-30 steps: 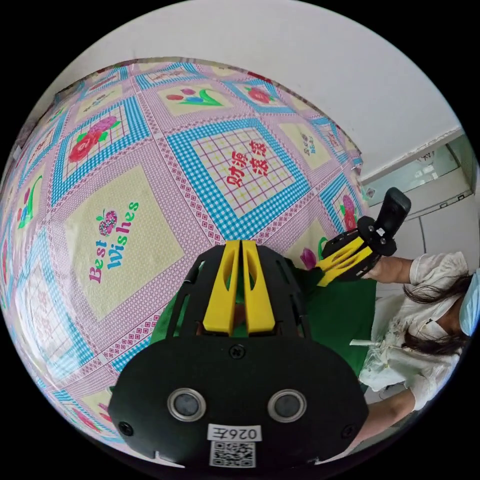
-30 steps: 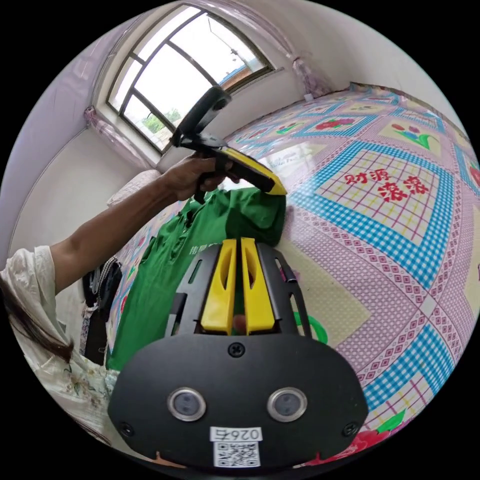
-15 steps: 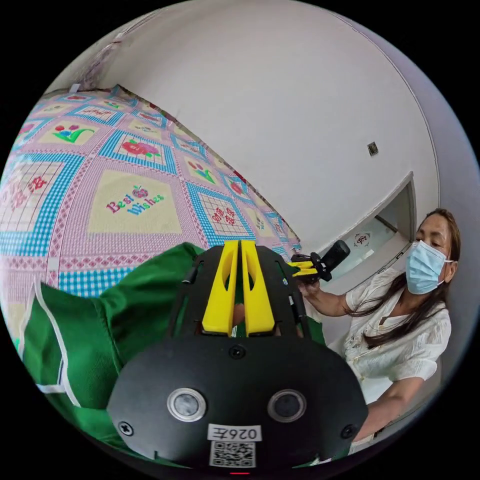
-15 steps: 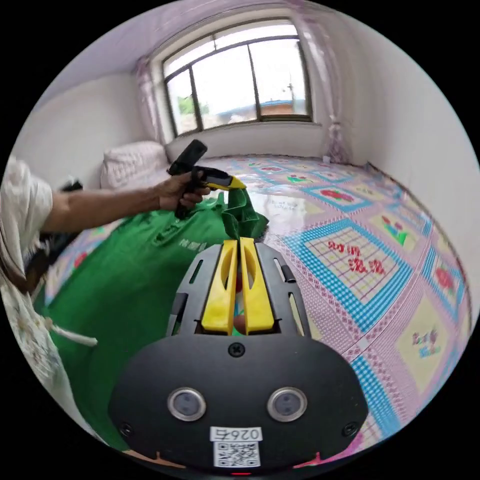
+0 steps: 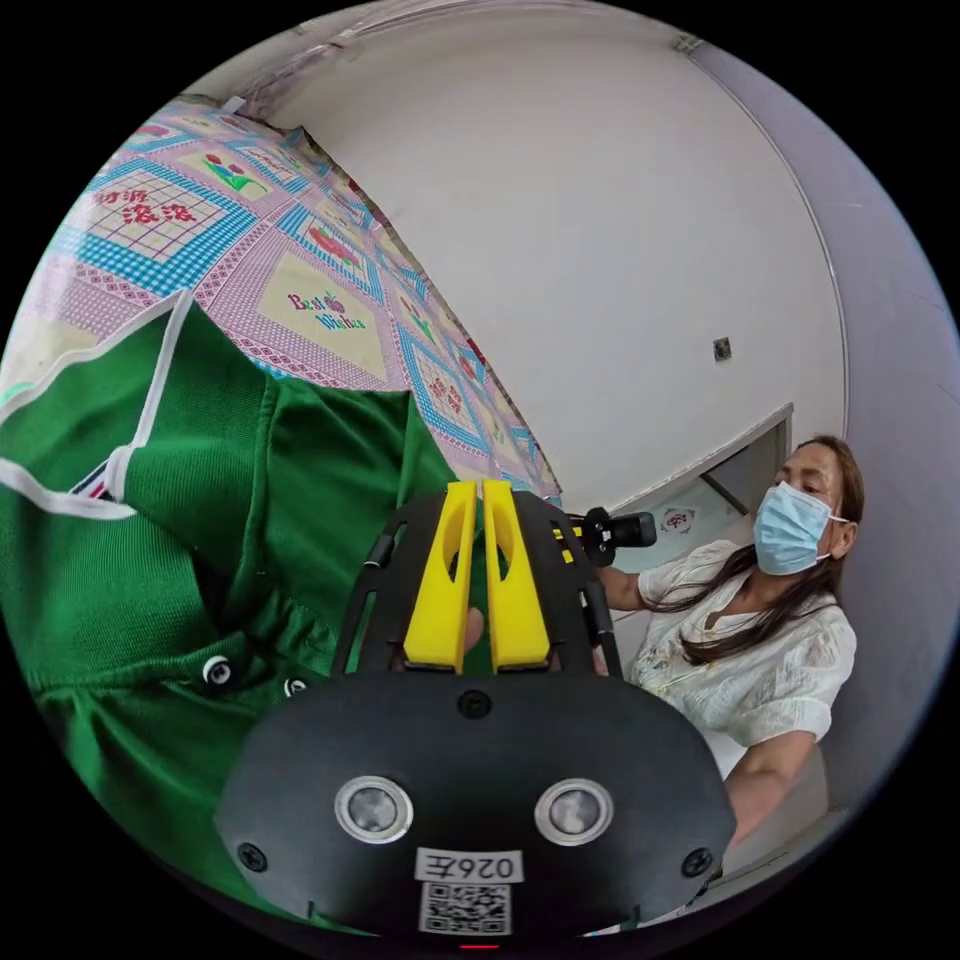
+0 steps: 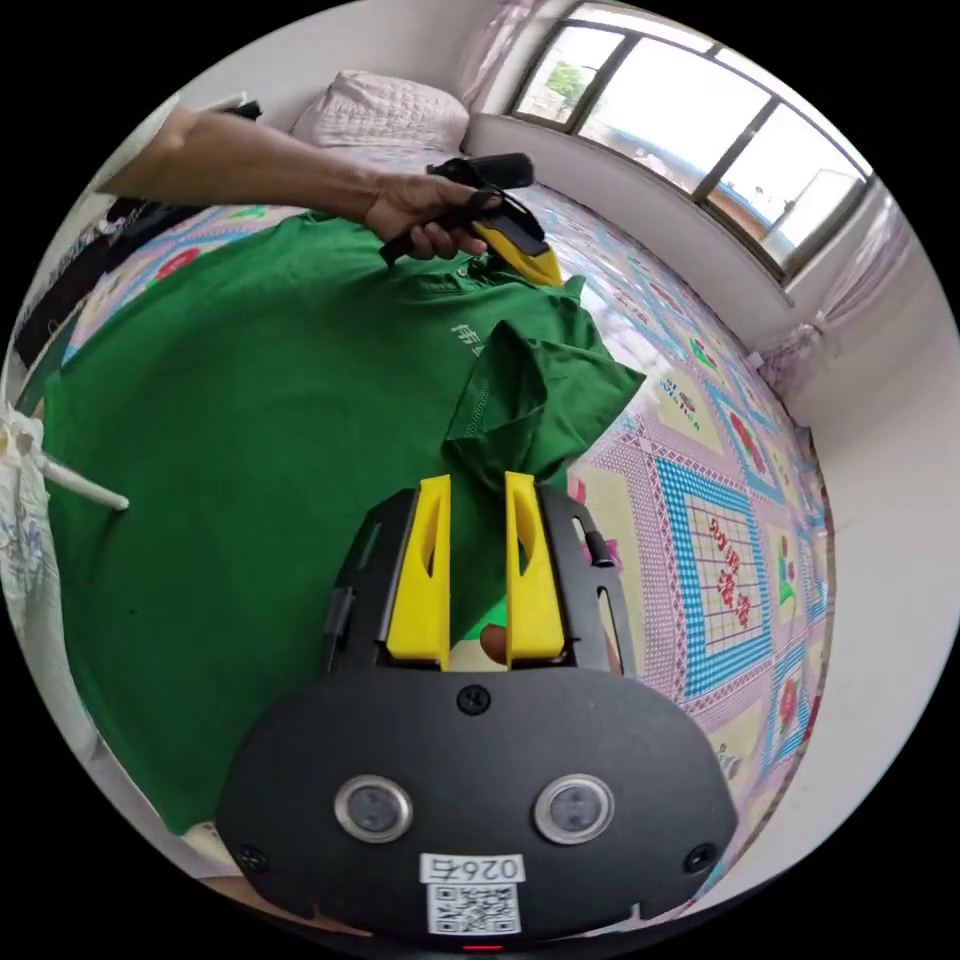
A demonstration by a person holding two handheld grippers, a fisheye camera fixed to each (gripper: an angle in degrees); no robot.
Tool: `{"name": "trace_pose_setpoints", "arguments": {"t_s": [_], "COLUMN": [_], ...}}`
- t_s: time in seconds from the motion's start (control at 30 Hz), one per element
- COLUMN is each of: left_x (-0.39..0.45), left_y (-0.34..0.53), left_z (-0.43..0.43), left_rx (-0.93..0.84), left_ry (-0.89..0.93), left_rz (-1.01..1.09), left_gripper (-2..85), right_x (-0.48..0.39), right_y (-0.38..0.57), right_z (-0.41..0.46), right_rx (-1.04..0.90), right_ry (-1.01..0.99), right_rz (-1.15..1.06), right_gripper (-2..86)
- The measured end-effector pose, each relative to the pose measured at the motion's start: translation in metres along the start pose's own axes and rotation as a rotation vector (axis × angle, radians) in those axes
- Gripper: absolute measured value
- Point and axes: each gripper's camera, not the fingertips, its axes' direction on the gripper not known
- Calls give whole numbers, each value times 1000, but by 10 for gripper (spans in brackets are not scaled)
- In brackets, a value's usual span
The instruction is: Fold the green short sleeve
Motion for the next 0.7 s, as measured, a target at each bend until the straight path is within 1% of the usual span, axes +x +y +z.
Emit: {"name": "trace_pose_setpoints", "arguments": {"t_s": [0.07,0.13,0.2,0.27,0.37,0.47,0.53,0.57,0.6,0.63,0.67,0.7], "left_x": [2,5,9,11,14,16,12,8,7,10,21,38], "left_y": [2,-2,-19,-36,-68,-99,-116,-125,-131,-133,-136,-139], "left_z": [-7,-8,4,21,50,80,105,126,148,157,168,168], "left_rx": [37,37,-30,-76,-122,-181,-266,-370,-497,-541,-558,-490], "left_ry": [-18,-87,-217,-280,-281,-302,-317,-324,-345,-372,-451,-494], "left_rz": [-14,-31,-51,-44,-30,-10,-13,-13,-5,17,96,189], "left_gripper": [-7,-4,19,54,107,129,119,77,7,3,-3,-6], "right_x": [16,43,65,86,116,138,151,153,157,159,161,163], "right_y": [5,16,27,34,39,41,37,35,33,32,33,35], "right_z": [-6,-14,-16,-13,0,14,29,32,36,36,35,31], "right_rx": [39,92,128,142,133,131,79,63,46,42,40,55], "right_ry": [-54,-106,-129,-167,-249,-337,-402,-413,-426,-422,-406,-377], "right_rz": [78,223,345,431,524,591,607,608,606,613,627,653], "right_gripper": [44,40,42,46,56,60,46,35,16,-1,-3,-7]}}
